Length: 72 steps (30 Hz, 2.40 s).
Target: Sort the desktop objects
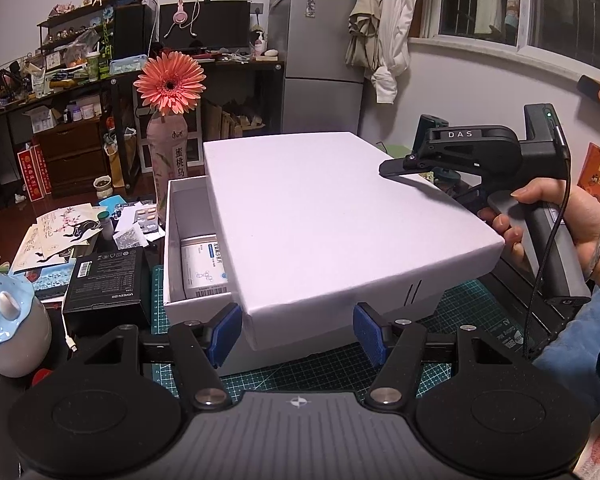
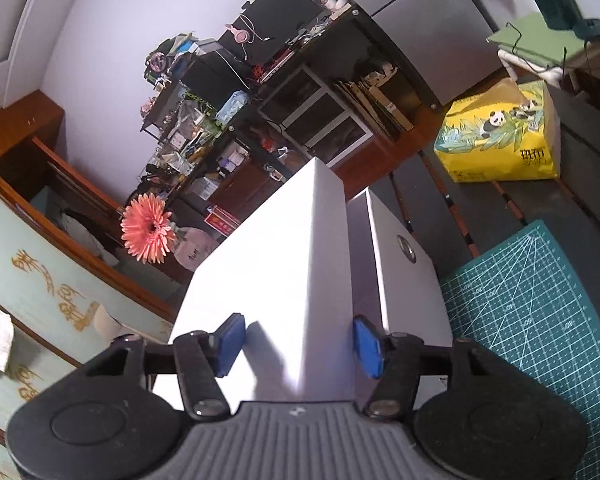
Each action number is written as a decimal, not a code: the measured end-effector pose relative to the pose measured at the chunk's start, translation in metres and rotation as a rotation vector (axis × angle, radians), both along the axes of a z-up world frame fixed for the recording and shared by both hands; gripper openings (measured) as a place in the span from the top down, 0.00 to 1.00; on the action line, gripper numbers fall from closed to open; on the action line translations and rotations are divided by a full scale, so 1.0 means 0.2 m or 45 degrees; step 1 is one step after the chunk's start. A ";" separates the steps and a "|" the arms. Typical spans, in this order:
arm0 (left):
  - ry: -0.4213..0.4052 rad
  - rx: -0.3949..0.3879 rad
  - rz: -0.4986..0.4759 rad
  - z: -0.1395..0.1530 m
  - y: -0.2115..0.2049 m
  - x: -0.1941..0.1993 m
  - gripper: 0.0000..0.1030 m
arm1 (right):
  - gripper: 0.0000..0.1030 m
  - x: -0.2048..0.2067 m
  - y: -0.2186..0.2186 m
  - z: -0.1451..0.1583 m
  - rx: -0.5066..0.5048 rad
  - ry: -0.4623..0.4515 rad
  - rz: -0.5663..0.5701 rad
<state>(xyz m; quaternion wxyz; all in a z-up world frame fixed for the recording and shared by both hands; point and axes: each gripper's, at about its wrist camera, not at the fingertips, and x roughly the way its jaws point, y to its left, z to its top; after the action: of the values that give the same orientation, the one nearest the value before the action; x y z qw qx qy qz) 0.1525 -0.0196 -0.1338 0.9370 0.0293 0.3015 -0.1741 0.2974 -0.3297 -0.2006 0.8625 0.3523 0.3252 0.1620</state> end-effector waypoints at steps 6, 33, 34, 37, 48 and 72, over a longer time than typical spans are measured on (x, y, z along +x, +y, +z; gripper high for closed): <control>-0.002 0.003 0.006 0.00 0.00 0.00 0.41 | 0.34 -0.01 0.05 0.04 -0.114 -0.019 0.020; 0.008 -0.004 -0.001 -0.01 0.00 0.01 0.41 | 0.75 -0.22 -0.01 0.18 -0.200 -0.086 -0.023; 0.009 -0.005 -0.003 -0.01 0.00 0.01 0.41 | 0.75 -0.22 -0.01 0.17 -0.210 -0.080 -0.023; 0.008 -0.004 -0.014 -0.01 -0.01 0.01 0.41 | 0.75 -0.23 0.00 0.17 -0.218 -0.074 -0.025; -0.001 0.049 -0.059 -0.02 -0.06 -0.02 0.41 | 0.73 -0.20 0.06 0.18 -0.331 -0.119 -0.033; -0.006 0.039 -0.136 0.01 -0.08 -0.10 0.39 | 0.67 -0.21 -0.04 0.20 -0.223 -0.237 -0.117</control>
<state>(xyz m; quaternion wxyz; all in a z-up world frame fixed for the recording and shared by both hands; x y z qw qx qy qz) 0.1334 -0.0355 -0.1309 0.9265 0.0600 0.3000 -0.2191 0.2562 -0.3367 -0.1607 0.9229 0.2738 0.2400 0.1252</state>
